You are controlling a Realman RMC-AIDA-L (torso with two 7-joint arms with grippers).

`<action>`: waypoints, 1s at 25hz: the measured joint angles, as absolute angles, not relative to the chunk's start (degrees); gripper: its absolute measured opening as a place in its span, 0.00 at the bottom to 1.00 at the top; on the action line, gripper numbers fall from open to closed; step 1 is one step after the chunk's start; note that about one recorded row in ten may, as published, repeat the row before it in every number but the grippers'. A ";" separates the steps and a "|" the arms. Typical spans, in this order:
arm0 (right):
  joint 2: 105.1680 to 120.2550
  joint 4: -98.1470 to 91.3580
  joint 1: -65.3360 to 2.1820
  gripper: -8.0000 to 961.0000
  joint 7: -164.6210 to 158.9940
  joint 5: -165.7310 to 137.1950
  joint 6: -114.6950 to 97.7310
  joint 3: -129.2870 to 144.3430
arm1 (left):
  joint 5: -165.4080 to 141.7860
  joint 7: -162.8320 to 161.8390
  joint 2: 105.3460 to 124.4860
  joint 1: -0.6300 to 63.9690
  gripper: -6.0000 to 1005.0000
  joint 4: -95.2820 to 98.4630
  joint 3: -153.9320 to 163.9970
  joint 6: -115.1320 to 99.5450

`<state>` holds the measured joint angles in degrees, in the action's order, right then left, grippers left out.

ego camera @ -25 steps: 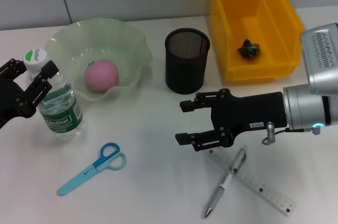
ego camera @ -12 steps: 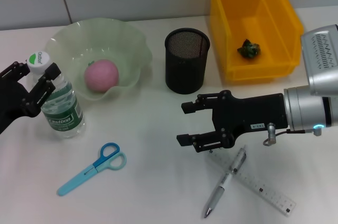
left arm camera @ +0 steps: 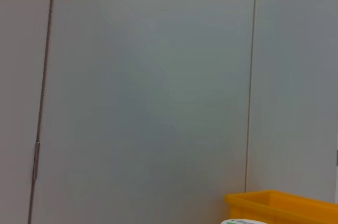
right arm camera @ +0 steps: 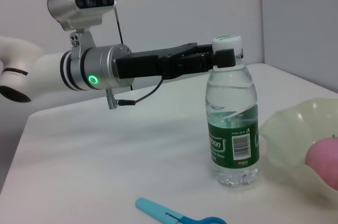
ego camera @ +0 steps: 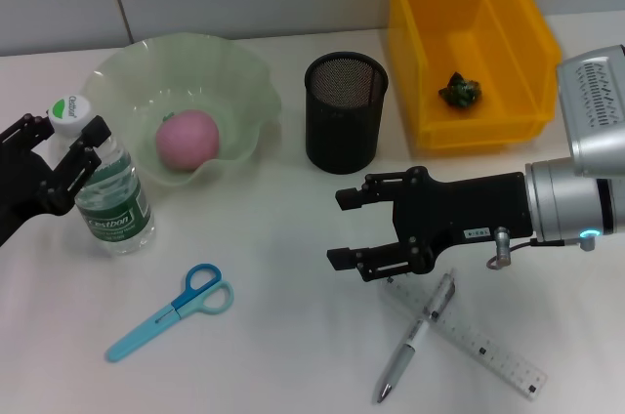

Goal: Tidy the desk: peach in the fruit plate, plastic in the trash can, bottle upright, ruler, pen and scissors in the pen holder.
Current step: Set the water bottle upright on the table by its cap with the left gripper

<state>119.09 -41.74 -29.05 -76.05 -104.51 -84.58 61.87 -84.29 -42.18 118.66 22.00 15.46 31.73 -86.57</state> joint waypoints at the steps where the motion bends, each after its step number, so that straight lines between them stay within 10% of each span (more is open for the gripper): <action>1: 119.09 -41.74 -29.05 0.80 -76.05 -104.51 -84.58 61.87 | -84.26 -42.18 118.65 22.00 0.44 15.46 31.73 -86.57; 25: 119.09 -41.47 -29.34 0.80 -75.96 -104.50 -84.28 61.87 | -84.19 -41.48 118.75 22.24 0.44 14.32 31.73 -86.21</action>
<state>119.09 -41.47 -29.34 -75.96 -104.50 -84.28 61.87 -84.19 -41.48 118.75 22.24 14.32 31.73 -86.21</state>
